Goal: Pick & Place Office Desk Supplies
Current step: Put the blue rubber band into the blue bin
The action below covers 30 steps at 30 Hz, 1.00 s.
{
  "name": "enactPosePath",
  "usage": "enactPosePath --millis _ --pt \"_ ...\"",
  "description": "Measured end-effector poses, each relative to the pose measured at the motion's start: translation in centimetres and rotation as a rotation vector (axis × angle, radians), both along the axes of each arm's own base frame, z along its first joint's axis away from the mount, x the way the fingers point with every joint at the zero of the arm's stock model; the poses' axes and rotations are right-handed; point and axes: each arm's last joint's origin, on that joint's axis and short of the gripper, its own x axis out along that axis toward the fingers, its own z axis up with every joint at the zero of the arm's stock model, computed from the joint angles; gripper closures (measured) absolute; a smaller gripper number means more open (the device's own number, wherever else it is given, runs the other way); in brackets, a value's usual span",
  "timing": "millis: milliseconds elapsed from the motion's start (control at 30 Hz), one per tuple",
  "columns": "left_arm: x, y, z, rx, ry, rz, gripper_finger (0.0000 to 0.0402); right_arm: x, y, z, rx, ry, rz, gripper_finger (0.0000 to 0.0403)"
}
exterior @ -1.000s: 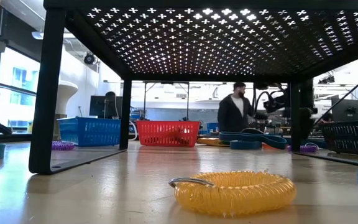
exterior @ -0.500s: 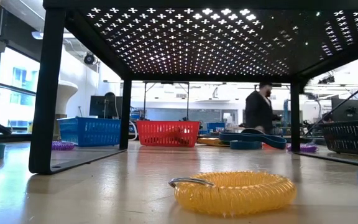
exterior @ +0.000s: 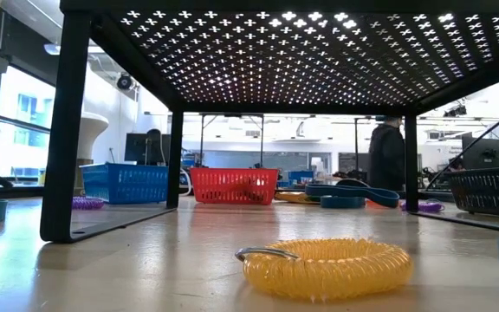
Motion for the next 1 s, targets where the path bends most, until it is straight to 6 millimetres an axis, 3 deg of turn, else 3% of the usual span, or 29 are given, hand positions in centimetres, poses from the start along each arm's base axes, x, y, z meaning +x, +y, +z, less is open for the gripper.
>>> enactPosePath --millis 200,400,700,1000 --pt "1.7 1.2 0.9 -0.172 -0.081 -0.197 0.0332 2.3 3.5 0.1 -0.069 -0.066 0.195 0.04" --pt "3.0 0.8 0.5 -0.134 -0.106 -0.288 0.033 4.1 5.7 -1.5 -0.124 -0.027 0.269 0.04" --pt "5.4 -0.2 -1.6 -0.143 -0.123 -0.296 0.028 6.2 8.4 -3.6 -0.284 -0.002 0.255 0.04" --pt "5.7 -0.7 -1.9 -0.248 -0.13 -0.345 0.027 6.7 9.5 -3.2 -0.401 -0.034 0.227 0.04"
